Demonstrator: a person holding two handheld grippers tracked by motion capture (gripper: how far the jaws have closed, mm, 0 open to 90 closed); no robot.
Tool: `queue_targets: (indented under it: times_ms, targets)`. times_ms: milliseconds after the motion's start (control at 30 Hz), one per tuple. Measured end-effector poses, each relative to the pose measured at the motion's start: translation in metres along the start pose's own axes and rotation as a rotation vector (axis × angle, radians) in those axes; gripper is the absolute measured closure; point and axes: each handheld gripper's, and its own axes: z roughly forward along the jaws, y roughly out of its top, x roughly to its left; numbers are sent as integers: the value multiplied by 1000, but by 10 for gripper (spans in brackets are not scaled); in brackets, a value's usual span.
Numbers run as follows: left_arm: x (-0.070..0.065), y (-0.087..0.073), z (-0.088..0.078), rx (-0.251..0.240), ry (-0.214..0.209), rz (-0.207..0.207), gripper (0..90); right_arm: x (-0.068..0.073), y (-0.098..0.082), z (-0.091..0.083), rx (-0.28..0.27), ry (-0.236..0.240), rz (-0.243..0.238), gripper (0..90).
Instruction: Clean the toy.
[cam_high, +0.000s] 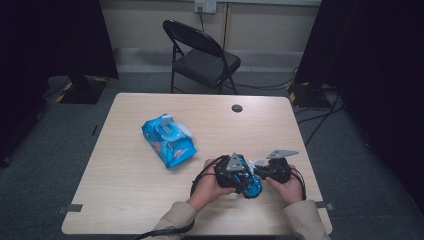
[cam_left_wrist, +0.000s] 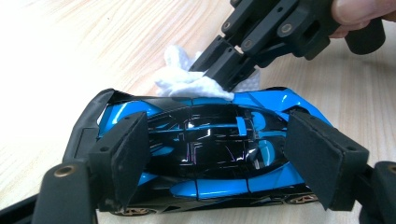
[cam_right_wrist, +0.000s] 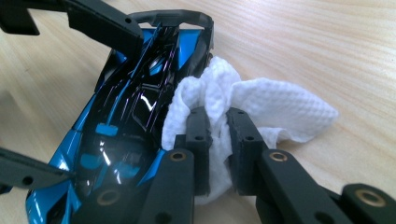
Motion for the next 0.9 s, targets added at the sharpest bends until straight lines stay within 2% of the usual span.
queue_targets:
  times_ms: [433,900]
  targets:
    - [0,0,0,-1,0,0,221,1,-10,-12,9,17,-12,805]
    - [-1,0,0,-3,-3,2,221,2,-20,-23,6,32,4,805]
